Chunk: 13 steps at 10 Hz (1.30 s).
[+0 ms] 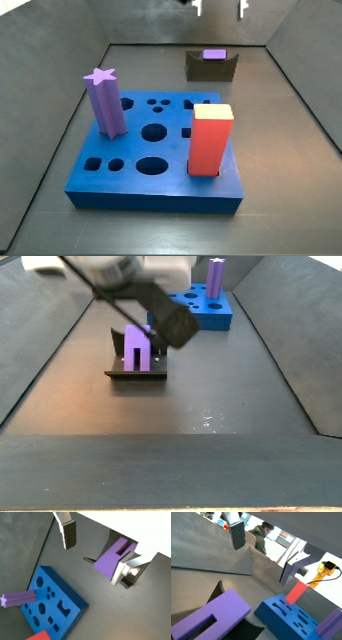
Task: Pick up the double-square object. Move up. Place the double-square object on the fixture. Regrasp the double-square object. Move to above the board. Insert the double-square object.
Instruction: Regrasp the double-square object.
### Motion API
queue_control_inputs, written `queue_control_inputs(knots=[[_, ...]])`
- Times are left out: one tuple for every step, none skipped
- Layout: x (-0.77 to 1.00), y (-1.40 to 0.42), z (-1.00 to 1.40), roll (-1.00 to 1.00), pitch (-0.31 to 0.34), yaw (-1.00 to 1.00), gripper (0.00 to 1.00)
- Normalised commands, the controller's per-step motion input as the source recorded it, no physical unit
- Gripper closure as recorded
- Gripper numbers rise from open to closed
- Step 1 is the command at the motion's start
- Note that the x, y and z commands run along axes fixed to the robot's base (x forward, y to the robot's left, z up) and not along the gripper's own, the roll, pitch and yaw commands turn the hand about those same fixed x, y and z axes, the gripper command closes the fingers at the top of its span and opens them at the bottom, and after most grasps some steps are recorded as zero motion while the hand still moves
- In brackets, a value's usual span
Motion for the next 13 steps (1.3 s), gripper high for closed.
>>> queue_control_inputs(knots=[[-0.13, -0.84, 0.82, 1.0, 0.05, 0.03, 0.0], [-0.12, -0.82, 0.72, 1.0, 0.049, 0.03, 0.0], [-0.12, -0.71, 0.63, 1.0, 0.039, 0.03, 0.0], [-0.13, -0.56, 0.45, 1.0, 0.03, 0.03, 0.0], [-0.09, -0.34, 0.17, 1.0, 0.025, 0.03, 0.0], [-0.05, -0.17, 0.02, 1.0, 0.024, 0.03, 0.0], [-0.02, -0.02, 0.03, 1.0, 0.027, 0.03, 0.0], [-0.01, -0.01, 0.02, 1.0, 0.027, 0.03, 0.0], [-0.02, -0.02, 0.01, 1.0, 0.021, 0.03, 0.0], [-0.03, -0.02, 0.01, 1.0, 0.017, 0.03, 0.0], [-0.04, -0.02, 0.01, 1.0, 0.011, 0.03, 0.0], [-0.03, -0.02, 0.0, 1.0, 0.005, 0.03, 0.0], [-0.03, -0.02, 0.01, 1.0, -0.002, 0.03, 0.0]])
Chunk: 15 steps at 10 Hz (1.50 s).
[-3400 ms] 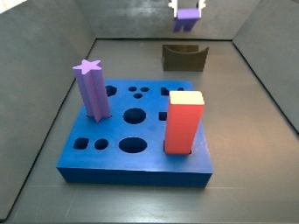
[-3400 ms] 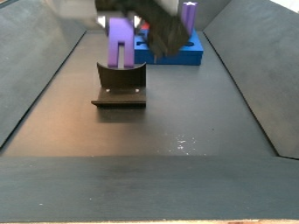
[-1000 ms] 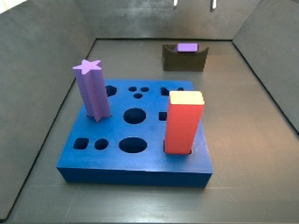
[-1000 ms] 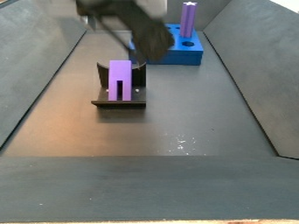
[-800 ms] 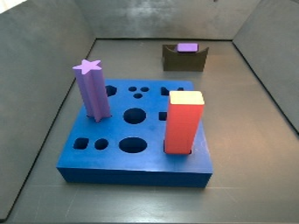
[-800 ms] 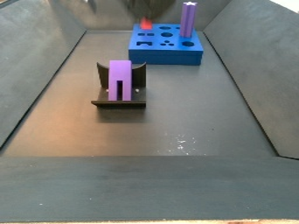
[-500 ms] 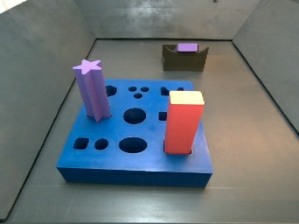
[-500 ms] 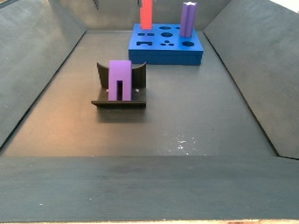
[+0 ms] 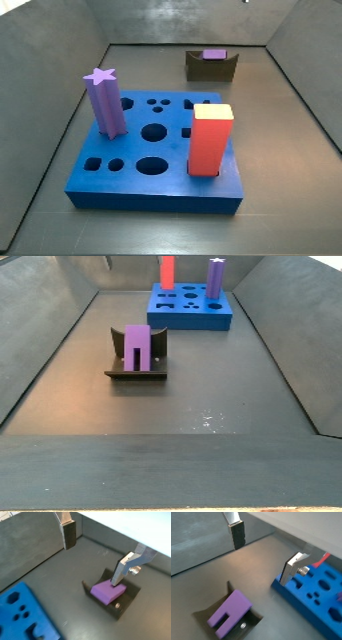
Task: Pick up the double-square object. Move up. Place the double-square object on the fixture. Regrasp the double-square object. Move to above the board. Insert the double-square object.
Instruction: Regrasp the double-square object.
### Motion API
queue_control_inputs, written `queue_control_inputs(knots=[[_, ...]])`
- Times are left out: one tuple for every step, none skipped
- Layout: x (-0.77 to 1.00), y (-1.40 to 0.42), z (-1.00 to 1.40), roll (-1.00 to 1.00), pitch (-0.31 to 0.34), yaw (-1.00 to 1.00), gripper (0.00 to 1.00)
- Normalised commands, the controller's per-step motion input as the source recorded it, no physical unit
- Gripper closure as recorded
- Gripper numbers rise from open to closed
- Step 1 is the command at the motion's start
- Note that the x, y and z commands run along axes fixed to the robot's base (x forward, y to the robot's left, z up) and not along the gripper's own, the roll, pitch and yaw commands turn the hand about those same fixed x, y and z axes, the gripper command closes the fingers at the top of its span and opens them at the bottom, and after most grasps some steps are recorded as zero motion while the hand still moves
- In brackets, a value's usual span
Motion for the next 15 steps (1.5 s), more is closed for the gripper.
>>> queue_control_inputs(knots=[[-0.03, -0.02, 0.01, 1.0, -0.007, 0.03, 0.0], [-0.02, -0.02, 0.0, 1.0, -0.013, 0.03, 0.0], [-0.02, -0.02, 0.0, 1.0, -0.014, 0.04, 0.0], [-0.02, -0.02, 0.01, 1.0, -0.012, 0.04, 0.0], [-0.01, -0.02, 0.01, 1.0, -0.008, 0.04, 0.0], [0.0, -0.02, 0.01, 1.0, -0.004, 0.04, 0.0], [0.02, -0.02, -0.01, 1.0, 0.006, 0.04, 0.0], [0.03, -0.02, -0.01, 1.0, 0.011, 0.04, 0.0], [0.05, -0.03, -0.01, 1.0, 0.025, 0.05, 0.0], [0.06, -0.03, -0.01, 1.0, 0.046, 0.05, 0.0], [0.07, -0.03, -0.01, 1.0, 0.066, 0.06, 0.0], [0.09, -0.03, -0.01, 1.0, 0.103, 0.08, 0.0], [0.1, -0.04, -0.02, 1.0, 0.138, 0.1, 0.0], [0.1, -0.04, -0.02, 0.9, 0.148, 0.11, 0.0], [0.1, -0.04, -0.02, 0.59, 0.138, 0.14, 0.0]])
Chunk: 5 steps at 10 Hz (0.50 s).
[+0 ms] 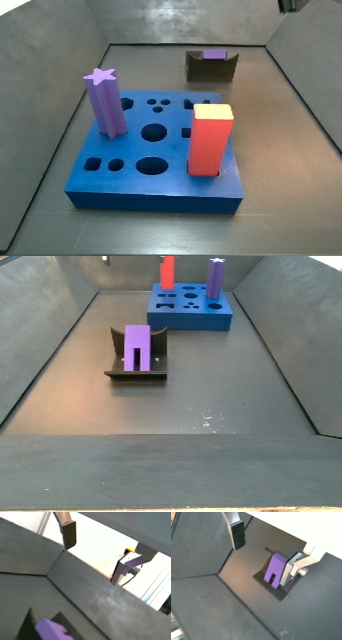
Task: Pick up the double-square object. Move up. Place the double-square object on the fixture. Regrasp the double-square object. Move to above the board. Insert the double-square object.
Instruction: Regrasp the double-square object.
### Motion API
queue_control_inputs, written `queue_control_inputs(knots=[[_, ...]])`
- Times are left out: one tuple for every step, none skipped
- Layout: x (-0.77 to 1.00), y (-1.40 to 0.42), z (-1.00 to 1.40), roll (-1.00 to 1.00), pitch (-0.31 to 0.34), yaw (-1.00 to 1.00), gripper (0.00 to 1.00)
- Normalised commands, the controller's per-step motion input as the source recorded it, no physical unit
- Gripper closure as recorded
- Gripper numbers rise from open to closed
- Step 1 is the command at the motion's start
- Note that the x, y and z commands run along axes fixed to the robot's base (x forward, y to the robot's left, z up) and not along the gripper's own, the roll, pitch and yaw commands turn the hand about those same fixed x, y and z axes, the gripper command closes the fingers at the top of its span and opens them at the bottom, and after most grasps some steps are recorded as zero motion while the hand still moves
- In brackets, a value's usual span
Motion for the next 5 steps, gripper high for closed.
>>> queue_control_inputs(knots=[[0.1, -0.04, -0.02, 0.47, 0.129, 0.15, 0.0], [0.09, -0.03, -0.01, 0.22, 0.102, 0.17, 0.0], [0.04, 0.08, -1.0, 0.18, 0.058, 0.19, 0.0], [0.03, 0.08, -1.0, 0.15, 0.019, 0.19, 0.0], [0.05, 0.07, -1.0, 0.13, -0.022, 0.18, 0.0]])
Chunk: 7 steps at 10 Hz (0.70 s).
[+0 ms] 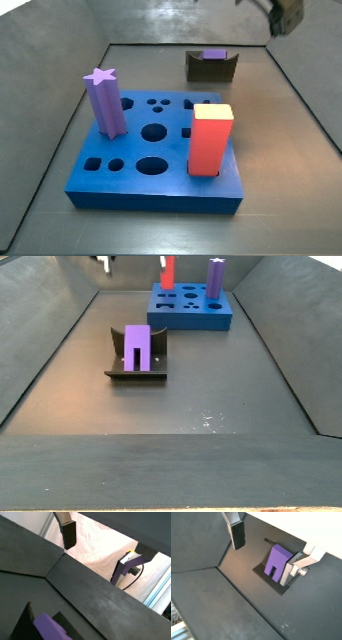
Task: Pick up the double-square object. Move up. Place the double-square object on the fixture. Regrasp the double-square object. Move to above the board. Insert the double-square object.
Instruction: Regrasp the double-square object.
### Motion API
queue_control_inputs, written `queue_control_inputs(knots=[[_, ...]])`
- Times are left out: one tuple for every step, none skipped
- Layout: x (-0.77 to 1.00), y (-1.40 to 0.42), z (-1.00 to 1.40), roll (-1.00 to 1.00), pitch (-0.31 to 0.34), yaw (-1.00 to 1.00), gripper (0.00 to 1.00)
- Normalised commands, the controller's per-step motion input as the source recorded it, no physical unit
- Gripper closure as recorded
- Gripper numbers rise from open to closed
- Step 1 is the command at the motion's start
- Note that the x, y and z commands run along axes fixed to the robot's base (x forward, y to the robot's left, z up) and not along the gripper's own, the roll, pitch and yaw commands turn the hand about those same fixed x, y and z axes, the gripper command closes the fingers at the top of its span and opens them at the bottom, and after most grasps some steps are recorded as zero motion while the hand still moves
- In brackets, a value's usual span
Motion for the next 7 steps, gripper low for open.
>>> queue_control_inputs(knots=[[0.06, 0.06, -1.0, 0.11, -0.065, 0.15, 0.0], [0.07, 0.06, -1.0, 0.09, -0.09, 0.12, 0.0], [0.08, 0.05, -1.0, 0.07, -0.116, 0.09, 0.0], [0.09, 0.05, -1.0, 0.07, -0.121, 0.06, 0.0], [0.1, 0.04, -1.0, 0.07, -0.112, 0.02, 0.0], [0.1, 0.04, -1.0, 0.08, -0.102, 0.0, 0.0], [0.12, 0.03, -1.0, 0.08, -0.071, -0.03, 0.0]])
